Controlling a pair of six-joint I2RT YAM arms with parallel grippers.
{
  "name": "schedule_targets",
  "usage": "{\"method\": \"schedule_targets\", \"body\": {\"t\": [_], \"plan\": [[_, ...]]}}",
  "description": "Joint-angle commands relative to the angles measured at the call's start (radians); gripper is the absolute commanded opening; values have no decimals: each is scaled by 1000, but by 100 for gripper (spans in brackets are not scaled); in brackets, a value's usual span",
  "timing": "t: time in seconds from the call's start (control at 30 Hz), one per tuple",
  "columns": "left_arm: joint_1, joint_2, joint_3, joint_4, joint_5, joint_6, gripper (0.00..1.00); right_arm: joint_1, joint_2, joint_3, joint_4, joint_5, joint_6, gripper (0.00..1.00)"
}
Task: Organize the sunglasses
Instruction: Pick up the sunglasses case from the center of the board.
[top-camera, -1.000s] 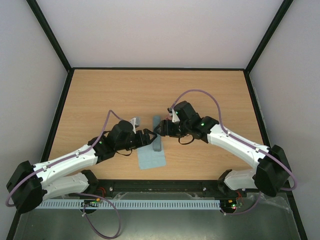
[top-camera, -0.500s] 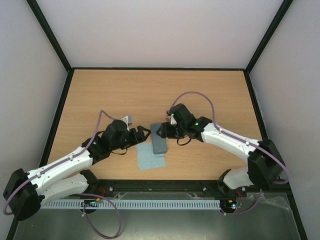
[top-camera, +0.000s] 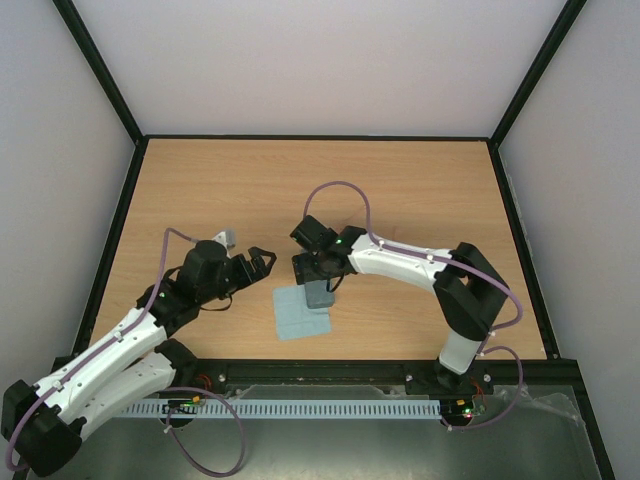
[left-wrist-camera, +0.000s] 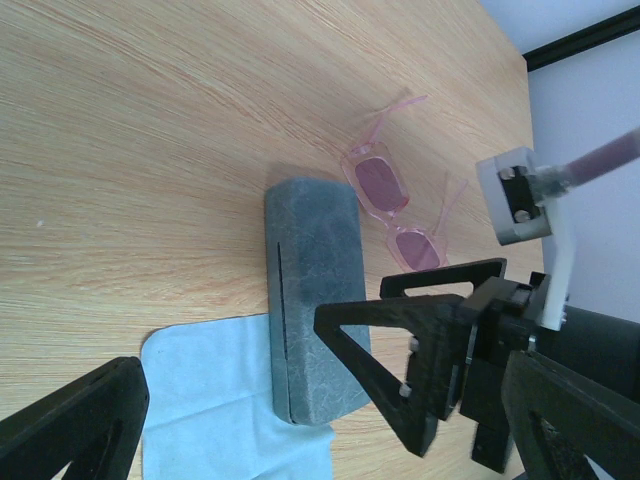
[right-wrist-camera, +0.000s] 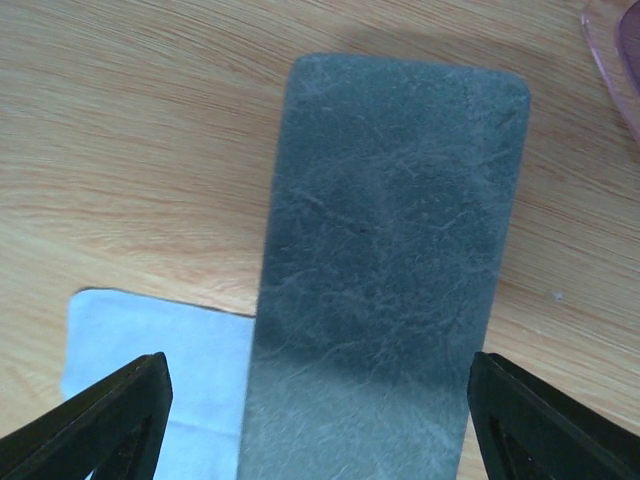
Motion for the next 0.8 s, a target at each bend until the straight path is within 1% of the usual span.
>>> {"method": "schedule_targets", "body": {"t": [0.0,0.13,0.4,0.5,0.67,0.77], "plan": [[10,-20,-25,-37,24,21,100,12,62,52,-133,117,-20,82],[20,-24,-30,-37,33,28,100,12,90,57,-136,130,-20,82],[36,-19,-29,-28,54,37,99,12,112,66,-118,107,-24,77],[37,-21,-33,-26,58,37,99,12,116,65,-114,96,-25,81],[39,-22,-43,-16,63,32,99,12,122,60,-106,96,-25,81],[37,-21,-46,-13,65,30,100,12,128,57,-103,98,-23,78]]}}
